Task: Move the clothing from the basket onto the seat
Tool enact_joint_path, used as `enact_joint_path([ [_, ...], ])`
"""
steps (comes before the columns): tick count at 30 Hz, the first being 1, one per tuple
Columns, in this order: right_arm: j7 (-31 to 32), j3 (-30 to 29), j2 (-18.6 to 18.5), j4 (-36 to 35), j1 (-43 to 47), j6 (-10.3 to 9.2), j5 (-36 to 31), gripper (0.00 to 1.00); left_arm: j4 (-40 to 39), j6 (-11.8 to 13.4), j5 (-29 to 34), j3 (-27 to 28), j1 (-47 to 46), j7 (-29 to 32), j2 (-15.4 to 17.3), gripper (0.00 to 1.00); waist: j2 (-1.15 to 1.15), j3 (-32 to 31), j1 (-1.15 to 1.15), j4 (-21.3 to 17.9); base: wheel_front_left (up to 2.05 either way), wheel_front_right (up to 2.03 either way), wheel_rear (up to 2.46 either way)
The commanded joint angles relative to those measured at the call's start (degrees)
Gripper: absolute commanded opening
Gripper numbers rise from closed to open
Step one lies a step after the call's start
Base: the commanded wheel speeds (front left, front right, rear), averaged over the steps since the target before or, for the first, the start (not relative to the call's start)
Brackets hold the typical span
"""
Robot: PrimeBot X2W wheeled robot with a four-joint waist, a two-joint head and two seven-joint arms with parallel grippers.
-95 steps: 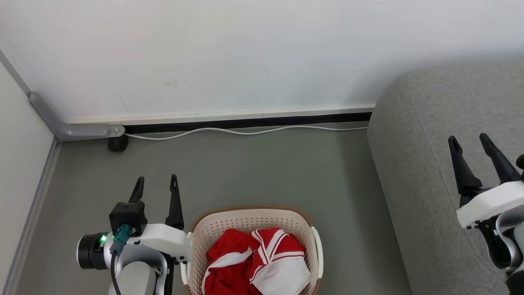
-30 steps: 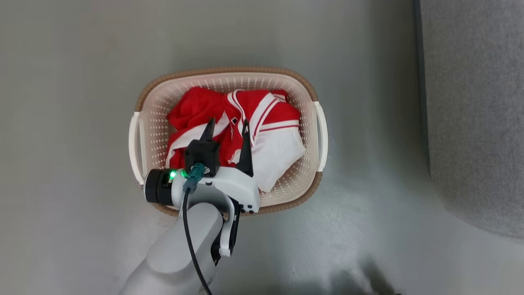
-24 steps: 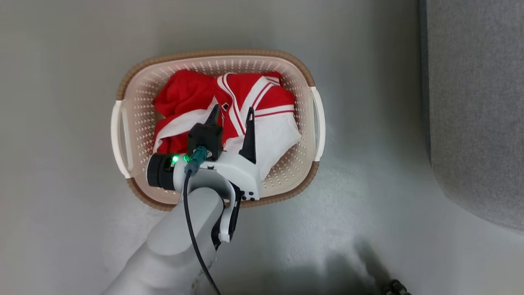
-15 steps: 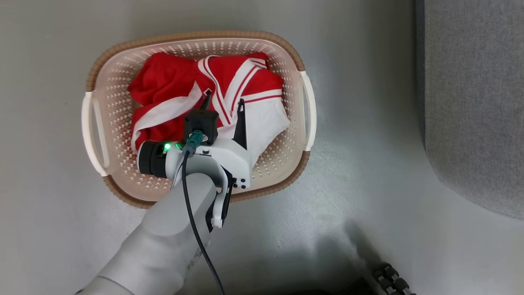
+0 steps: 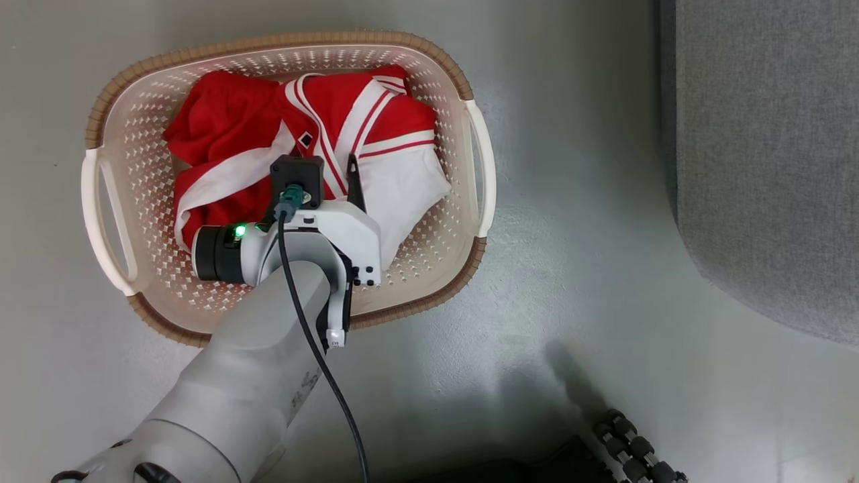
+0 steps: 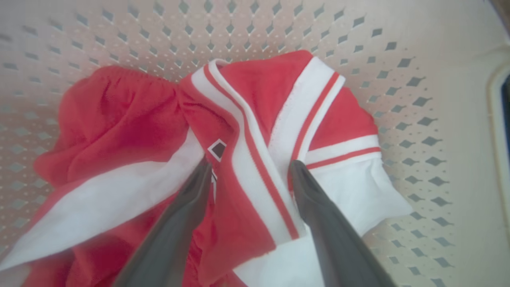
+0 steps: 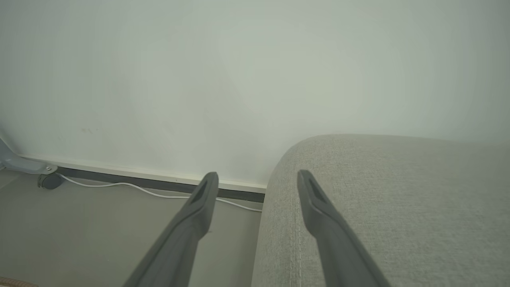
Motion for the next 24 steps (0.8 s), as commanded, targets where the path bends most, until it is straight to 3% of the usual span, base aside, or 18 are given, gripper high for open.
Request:
enact_joint_path([
  [1, -0.34, 0.39, -1.27, -1.49, 1.59, 0.23, 0.56, 1.0, 0.4, 0.58, -2.11, -0.37, -0.25, -0.34, 0.19, 1.0, 0.0, 0.27, 0.0, -0.27, 0.0, 0.0, 0.0],
  [3, -0.34, 0.68, -1.04, -1.51, 1.37, 0.23, 0.53, 1.0, 1.38, -0.3, -6.01, -2.54, -0.86, -0.34, 0.19, 1.0, 0.0, 0.53, 0.0, -0.54, 0.0, 0.0, 0.0],
  [4, -0.34, 0.71, -0.96, -1.44, 1.3, 0.23, 0.52, 1.0, 1.46, -0.61, -7.13, -3.34, -0.97, -0.34, 0.19, 0.9, 0.0, 0.54, 0.0, -0.54, 0.0, 0.0, 0.0],
  [5, -0.34, 0.71, -0.9, -1.33, 1.25, 0.23, 0.5, 1.0, 1.31, -0.96, -8.17, -4.03, -1.13, -0.34, 0.19, 0.37, 0.0, 0.53, 0.0, -0.49, 0.0, 0.0, 0.0],
  [6, -0.34, 0.7, -0.84, -1.21, 1.21, 0.23, 0.47, 1.0, 1.13, -0.92, -9.0, -4.46, -1.34, -0.34, 0.19, 0.0, 0.0, 0.46, 0.0, -0.37, 0.0, 0.0, 0.0],
  [13, -0.34, 1.0, 0.62, -0.29, 1.32, 0.23, 0.8, 1.0, -0.83, -1.09, -10.88, -6.35, -0.86, -0.34, 0.19, 0.0, 0.0, -1.74, -0.01, 0.59, 0.0, 0.0, 0.0],
  [24, -0.34, 4.41, 5.29, 2.68, 4.45, 0.23, 0.95, 1.0, -5.92, -1.26, -4.11, -0.88, 5.64, -0.34, 0.19, 0.0, 0.0, -10.72, -0.01, 2.72, 0.0, 0.0, 0.0],
])
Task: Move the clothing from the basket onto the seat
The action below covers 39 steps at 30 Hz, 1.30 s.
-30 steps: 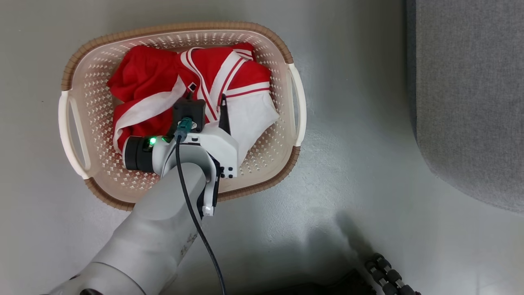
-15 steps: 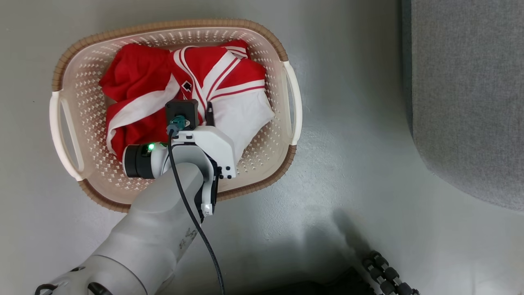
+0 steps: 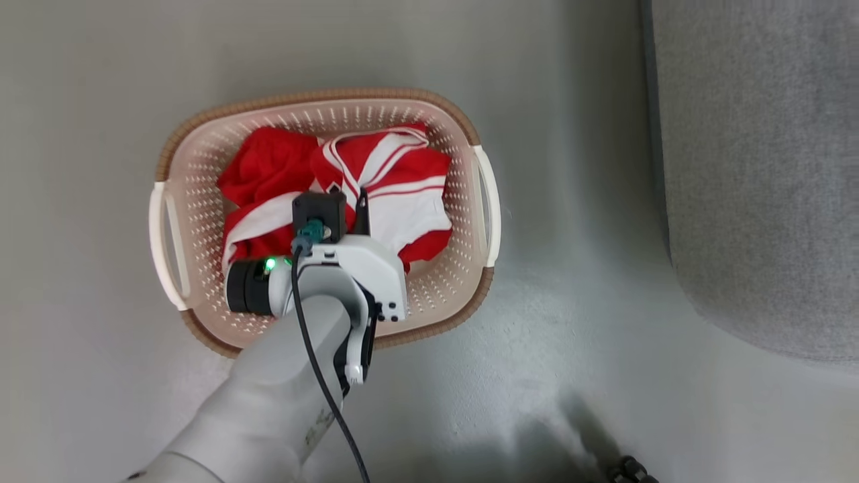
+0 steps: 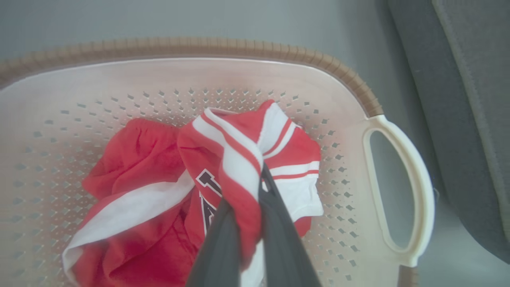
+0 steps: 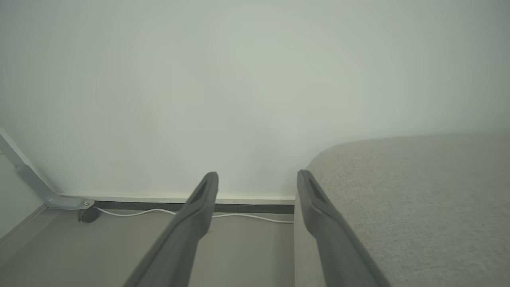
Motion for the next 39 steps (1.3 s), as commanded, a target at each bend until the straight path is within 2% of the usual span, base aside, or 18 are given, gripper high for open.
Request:
enact_joint_path([
  [1, -0.34, 0.9, -0.67, -0.57, 3.32, 0.23, 0.24, 1.0, -1.29, -0.31, 0.84, 1.5, 2.28, -0.35, 0.17, 0.0, 0.0, -2.96, -0.01, 0.93, 0.0, 0.0, 0.0],
  [13, -0.34, 6.04, 4.97, 5.11, 8.82, 0.23, -2.75, 1.0, -6.83, -2.55, 9.24, 10.69, 12.89, -0.35, 0.17, 0.0, 0.0, -16.73, -0.01, 2.69, 0.0, 0.0, 0.0],
  [29, -0.34, 9.35, 12.26, 14.84, 16.92, 0.23, -8.35, 1.0, -13.87, -9.55, 21.89, 23.65, 25.45, -0.35, 0.17, 0.0, 0.0, -35.67, -0.01, 3.71, 0.0, 0.0, 0.0],
  [39, -0.34, 10.66, 15.43, 19.14, 20.87, 0.23, -11.47, 1.0, -18.73, -13.87, 28.06, 30.34, 30.61, -0.35, 0.17, 0.0, 0.0, -43.3, -0.01, 4.51, 0.0, 0.0, 0.0],
])
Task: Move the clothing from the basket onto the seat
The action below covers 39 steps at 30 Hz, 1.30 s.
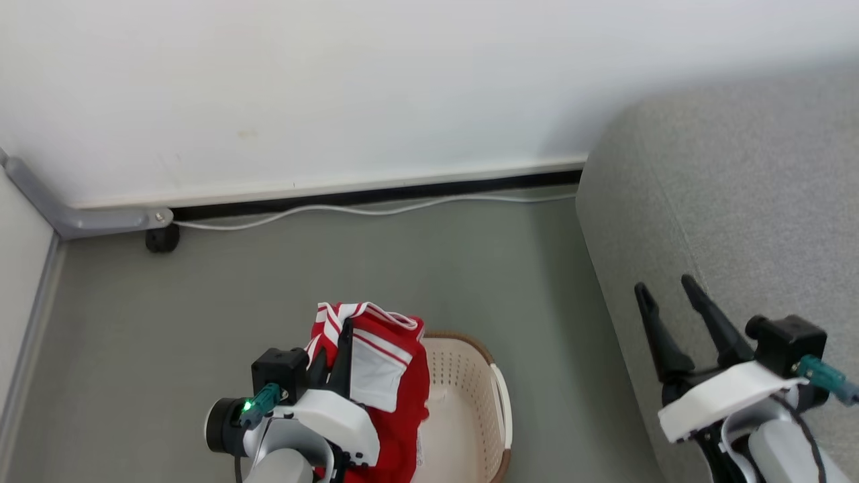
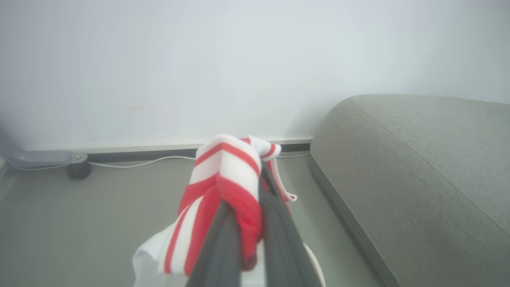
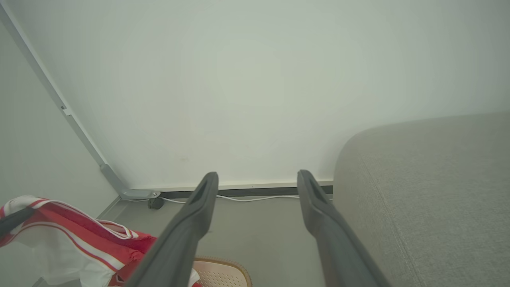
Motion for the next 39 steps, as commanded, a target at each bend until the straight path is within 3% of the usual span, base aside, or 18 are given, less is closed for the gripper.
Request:
enact_joint_path([
  [1, -0.35, 1.0, 0.02, -0.53, 0.64, 0.23, -0.9, 1.0, -2.34, -0.72, 1.27, 2.67, -0.15, -0.36, 0.34, 0.0, 0.0, -2.76, 0.0, 0.58, 0.0, 0.0, 0.0],
  [13, -0.35, 0.91, 2.9, 1.72, 3.53, 0.23, -3.4, 1.0, -13.83, -3.51, 8.62, 6.84, 0.98, -0.36, 0.34, 0.0, 0.0, -6.17, 0.0, 2.09, 0.0, 0.0, 0.0],
  [29, -0.35, 0.75, 3.85, 2.47, 3.69, 0.23, -3.48, 1.0, -19.9, -3.64, 11.02, 6.06, -0.46, -0.36, 0.34, 0.0, 0.0, -6.3, 0.0, 2.0, 0.0, 0.0, 0.0],
  [35, -0.35, 4.7, 2.52, 0.9, 2.54, 0.23, -2.73, 1.0, -21.88, -3.28, 10.76, 4.36, -1.38, -0.36, 0.34, 0.0, 0.0, -5.89, 0.0, 2.16, 0.0, 0.0, 0.0],
  [39, -0.35, 10.71, -0.29, -0.85, -0.08, 0.23, -1.44, 1.0, -23.62, -2.76, 10.68, 2.55, -2.34, -0.36, 0.34, 0.0, 0.0, -5.48, 0.0, 2.73, 0.0, 0.0, 0.0],
])
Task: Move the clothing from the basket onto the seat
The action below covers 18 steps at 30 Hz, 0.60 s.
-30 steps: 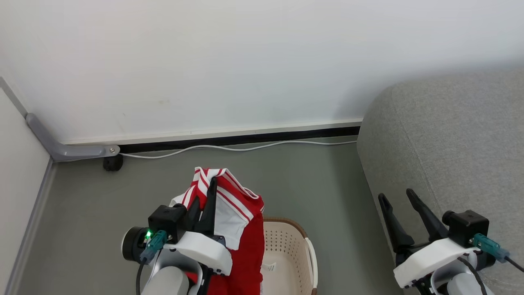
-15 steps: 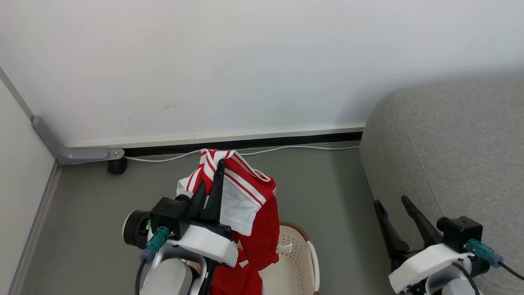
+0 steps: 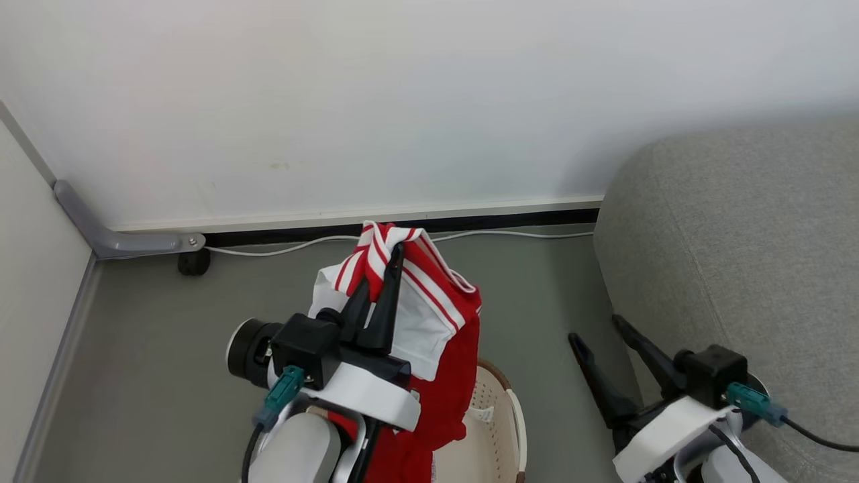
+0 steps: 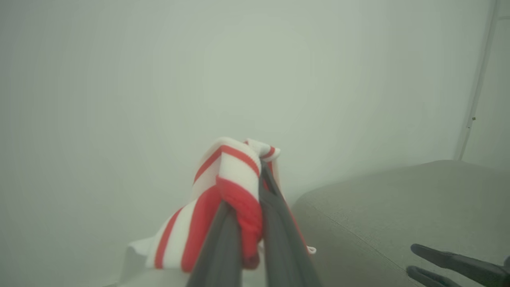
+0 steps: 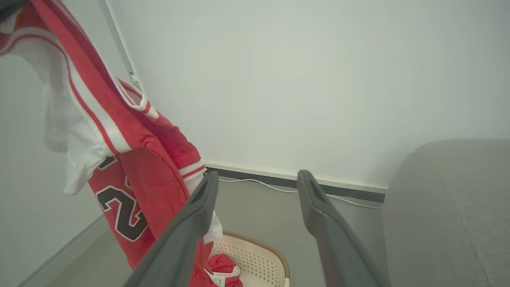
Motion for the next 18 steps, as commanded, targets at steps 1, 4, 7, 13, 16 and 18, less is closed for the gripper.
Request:
enact_joint_path([
  [1, -0.35, 2.15, -1.33, -1.71, -2.53, 0.23, 0.64, 1.0, -2.15, 0.29, 0.1, 1.35, -3.46, -0.35, 0.27, 0.0, 0.0, 0.16, 0.0, 0.32, 0.0, 0.0, 0.0],
  [4, -0.35, 8.49, -4.52, -1.61, -5.63, 0.23, 2.6, 1.0, -3.08, 0.69, 0.05, -0.41, -4.52, -0.35, 0.27, 0.0, 0.0, 0.53, 0.0, 1.17, 0.0, 0.0, 0.0],
  [7, -0.35, 14.28, -7.31, -1.32, -9.08, 0.23, 4.58, 1.0, -3.6, 1.22, -0.02, -1.74, -5.4, -0.35, 0.27, 0.0, 0.0, 0.76, 0.0, 1.96, 0.0, 0.0, 0.0],
  [13, -0.35, 24.05, -10.93, -0.36, -15.55, 0.23, 7.2, 1.0, -4.25, 1.73, -0.01, -4.53, -6.83, -0.35, 0.27, 0.0, 0.0, 1.15, 0.0, 3.79, 0.0, 0.0, 0.0],
  [16, -0.35, 27.37, -12.0, 0.84, -18.31, 0.23, 7.85, 1.0, -4.77, 2.17, -0.55, -6.15, -7.52, -0.35, 0.27, 0.0, 0.0, 1.26, 0.0, 4.82, 0.0, 0.0, 0.0],
  [18, -0.35, 28.77, -12.51, 1.79, -19.91, 0.23, 7.92, 1.0, -5.1, 2.39, -0.88, -7.42, -8.06, -0.35, 0.27, 0.0, 0.0, 1.31, 0.0, 5.63, 0.0, 0.0, 0.0],
])
